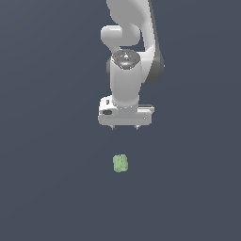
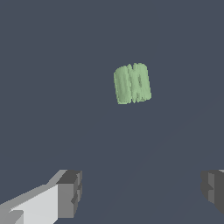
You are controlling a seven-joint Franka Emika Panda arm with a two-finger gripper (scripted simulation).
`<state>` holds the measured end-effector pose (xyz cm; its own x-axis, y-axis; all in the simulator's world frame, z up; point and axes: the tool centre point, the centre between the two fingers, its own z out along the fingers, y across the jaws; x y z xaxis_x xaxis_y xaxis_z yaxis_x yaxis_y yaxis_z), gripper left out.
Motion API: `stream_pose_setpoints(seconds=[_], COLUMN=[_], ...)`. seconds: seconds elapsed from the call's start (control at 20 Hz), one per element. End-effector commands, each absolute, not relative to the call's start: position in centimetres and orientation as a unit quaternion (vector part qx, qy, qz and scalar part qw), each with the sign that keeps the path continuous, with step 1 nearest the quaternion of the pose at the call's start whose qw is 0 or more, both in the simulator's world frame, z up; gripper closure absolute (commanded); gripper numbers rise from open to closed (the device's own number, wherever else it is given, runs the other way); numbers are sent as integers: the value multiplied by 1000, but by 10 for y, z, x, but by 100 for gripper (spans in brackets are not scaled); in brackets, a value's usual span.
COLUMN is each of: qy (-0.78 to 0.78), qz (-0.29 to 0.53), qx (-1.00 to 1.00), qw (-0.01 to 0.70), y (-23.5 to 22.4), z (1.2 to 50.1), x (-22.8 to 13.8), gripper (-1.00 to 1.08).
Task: Pick up the object and move it to a goal position.
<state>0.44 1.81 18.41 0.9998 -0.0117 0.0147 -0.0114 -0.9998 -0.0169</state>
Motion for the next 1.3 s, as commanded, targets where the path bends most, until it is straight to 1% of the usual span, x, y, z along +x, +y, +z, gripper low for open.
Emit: stream_pose_setpoints(seconds=[0.0,0.75,1.25], qy=[6,-4,49], qz=[-7,0,2], qx=[-1000,-1000,-999], qw=[8,8,10], y=[18,31,29], z=[184,186,180], x=[4,1,9], gripper=[-92,-92,-92])
